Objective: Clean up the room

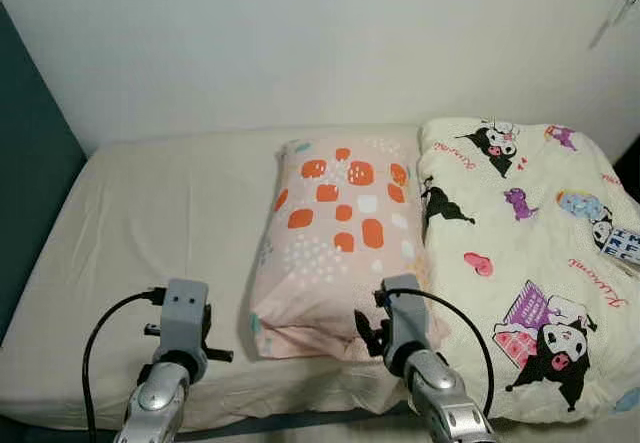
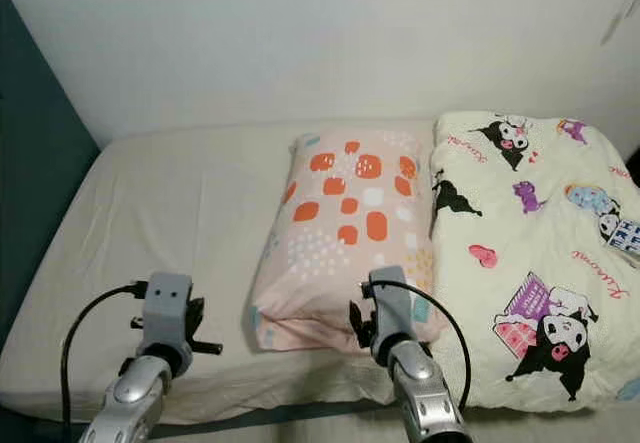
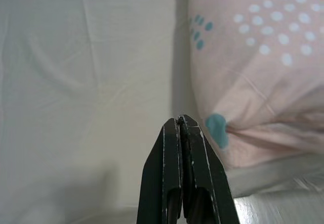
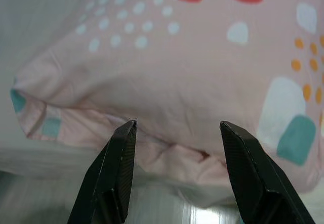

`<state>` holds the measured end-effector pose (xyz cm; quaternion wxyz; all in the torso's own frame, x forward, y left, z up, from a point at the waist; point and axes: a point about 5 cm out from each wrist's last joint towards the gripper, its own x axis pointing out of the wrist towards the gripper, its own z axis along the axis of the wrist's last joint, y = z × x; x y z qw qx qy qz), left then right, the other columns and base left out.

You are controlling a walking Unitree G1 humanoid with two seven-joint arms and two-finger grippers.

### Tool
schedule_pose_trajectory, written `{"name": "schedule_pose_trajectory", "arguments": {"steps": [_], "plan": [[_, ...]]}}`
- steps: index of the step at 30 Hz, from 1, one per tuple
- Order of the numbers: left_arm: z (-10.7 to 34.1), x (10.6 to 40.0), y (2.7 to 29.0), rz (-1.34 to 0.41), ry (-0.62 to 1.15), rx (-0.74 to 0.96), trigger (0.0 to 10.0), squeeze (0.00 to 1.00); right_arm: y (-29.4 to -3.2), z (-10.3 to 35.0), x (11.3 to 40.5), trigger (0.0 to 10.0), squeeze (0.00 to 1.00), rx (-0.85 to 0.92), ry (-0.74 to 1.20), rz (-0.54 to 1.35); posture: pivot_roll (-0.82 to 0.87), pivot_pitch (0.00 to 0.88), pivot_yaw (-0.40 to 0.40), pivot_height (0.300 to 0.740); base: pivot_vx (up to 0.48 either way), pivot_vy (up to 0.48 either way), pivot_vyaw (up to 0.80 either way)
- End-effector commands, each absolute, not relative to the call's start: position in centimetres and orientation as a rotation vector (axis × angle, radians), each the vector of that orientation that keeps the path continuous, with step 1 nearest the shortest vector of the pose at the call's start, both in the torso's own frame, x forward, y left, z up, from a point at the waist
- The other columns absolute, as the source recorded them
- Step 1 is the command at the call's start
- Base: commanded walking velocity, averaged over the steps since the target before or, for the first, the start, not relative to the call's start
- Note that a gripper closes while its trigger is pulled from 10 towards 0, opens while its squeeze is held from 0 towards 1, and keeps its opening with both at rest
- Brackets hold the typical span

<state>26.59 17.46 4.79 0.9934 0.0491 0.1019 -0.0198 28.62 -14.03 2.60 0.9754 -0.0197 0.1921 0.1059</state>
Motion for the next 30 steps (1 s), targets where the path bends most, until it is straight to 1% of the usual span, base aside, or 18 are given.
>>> {"name": "schedule_pose_trajectory", "arguments": {"steps": [1,7,11,16,18,19,20,22,23,27,30], "plan": [[3.3,25.8,17.7,-0.043,0.262,0.13,10.0,0.0,-14.4,1.5,28.0,10.0,0.0,-0.048,0.421,0.189,0.06,0.116,-0.02,0.74,0.0,0.0,0.0],[2.1,25.9,17.4,-0.046,0.298,0.158,10.0,0.0,-14.2,0.6,27.7,10.0,0.0,-0.086,0.434,0.187,0.06,0.114,-0.021,0.74,0.0,0.0,0.0],[2.6,26.4,17.0,-0.06,0.286,0.145,10.0,0.0,-14.4,0.7,27.9,10.0,0.0,-0.041,0.424,0.163,0.05,0.124,-0.011,0.74,0.0,0.0,0.0],[2.7,26.5,16.8,-0.063,0.271,0.139,10.0,0.0,-14.5,0.8,28.0,10.0,0.0,-0.037,0.414,0.157,0.05,0.131,-0.007,0.74,0.0,0.0,0.0],[2.9,26.7,16.7,-0.061,0.261,0.135,10.0,0.0,-14.6,1.1,28.1,10.0,0.0,-0.046,0.392,0.149,0.05,0.145,-0.003,0.74,0.0,0.0,0.0],[3.0,27.0,16.8,-0.043,0.255,0.137,10.0,0.0,-15.0,1.6,28.6,10.0,0.0,-0.11,0.36,0.122,0.05,0.164,0.0,0.74,0.0,0.0,0.0],[3.3,27.3,16.9,-0.023,0.235,0.146,10.0,0.0,-15.0,1.8,28.8,10.0,0.0,-0.11,0.354,0.119,0.05,0.18,0.0,0.74,0.0,0.0,0.0],[3.5,27.4,17.0,-0.009,0.221,0.152,10.0,0.0,-15.0,1.9,28.8,10.0,0.0,-0.106,0.352,0.118,0.05,0.18,0.0,0.74,0.0,0.0,0.0],[3.9,27.9,16.9,-0.003,0.201,0.148,10.0,0.0,-15.1,2.0,29.0,10.0,0.0,-0.109,0.347,0.111,0.05,0.21,0.003,0.74,0.0,0.0,0.0],[5.3,29.0,15.9,-0.033,0.164,0.127,10.0,0.0,-15.3,3.1,29.4,10.0,0.0,-0.097,0.281,0.091,0.05,0.256,0.021,0.74,0.0,0.0,0.0],[5.6,29.3,15.7,-0.042,0.156,0.119,10.0,0.0,-15.3,3.8,29.7,10.0,0.0,-0.073,0.248,0.094,0.05,0.264,0.026,0.74,0.0,0.0,0.0]]}}
